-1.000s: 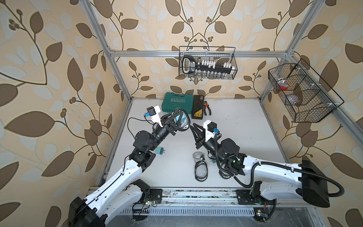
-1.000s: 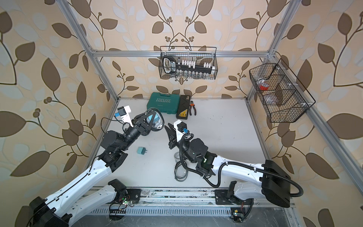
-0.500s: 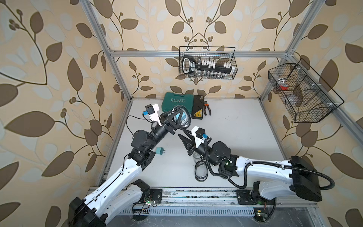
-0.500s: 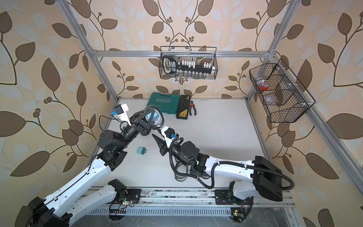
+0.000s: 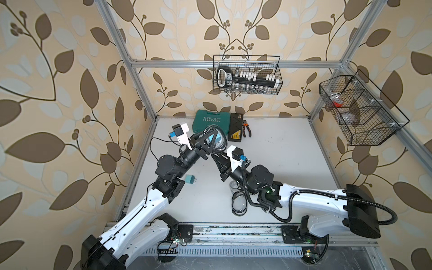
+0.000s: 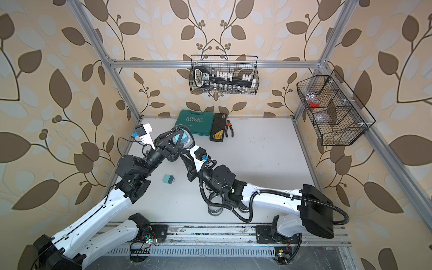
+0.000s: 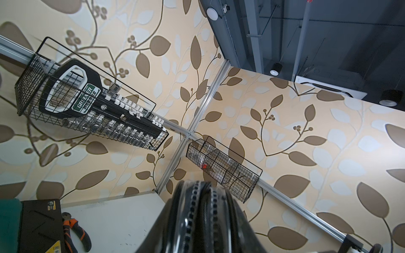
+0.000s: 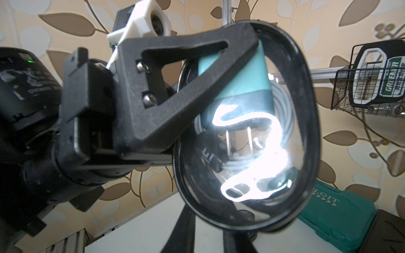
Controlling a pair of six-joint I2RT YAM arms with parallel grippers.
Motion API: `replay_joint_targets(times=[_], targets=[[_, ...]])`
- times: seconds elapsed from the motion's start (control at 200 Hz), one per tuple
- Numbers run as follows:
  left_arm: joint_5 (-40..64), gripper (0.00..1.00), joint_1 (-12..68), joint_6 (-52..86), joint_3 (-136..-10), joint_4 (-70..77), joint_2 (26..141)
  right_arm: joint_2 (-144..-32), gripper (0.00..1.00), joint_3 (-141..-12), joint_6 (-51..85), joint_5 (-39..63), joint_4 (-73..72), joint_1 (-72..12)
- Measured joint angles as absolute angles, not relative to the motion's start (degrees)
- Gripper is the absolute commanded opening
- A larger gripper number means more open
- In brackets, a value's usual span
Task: Pack away charging kits
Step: Zip the zipper on the storage bag.
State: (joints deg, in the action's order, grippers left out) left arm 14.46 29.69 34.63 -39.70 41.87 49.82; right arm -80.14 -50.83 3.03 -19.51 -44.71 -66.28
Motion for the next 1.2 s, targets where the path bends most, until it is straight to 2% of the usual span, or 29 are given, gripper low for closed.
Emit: replay_joint_targets(times=[0.28,0.525,1.035,1.2], targets=[[14.09,0.0,29.67,34.63,-39.7,41.98,49.89,-80.71,0.15,-51.99,3.86,-20.47,-43.38,-66.28],[13.39,0.0,29.67,34.65,-39.7,42.28,49.89,-80.71,0.0,-52.9,4.93,-21.93,-42.33,-66.28],[11.79,0.0,29.67,34.61,-39.24,41.58,49.21,-80.97,0.0,-52.88,4.91,-24.93,-42.09,-66.3],[11.38,0.0,29.67,34.57,-39.0,41.04,48.64,-80.12,0.0,-51.2,5.37,-24.93,-42.22,-64.05]])
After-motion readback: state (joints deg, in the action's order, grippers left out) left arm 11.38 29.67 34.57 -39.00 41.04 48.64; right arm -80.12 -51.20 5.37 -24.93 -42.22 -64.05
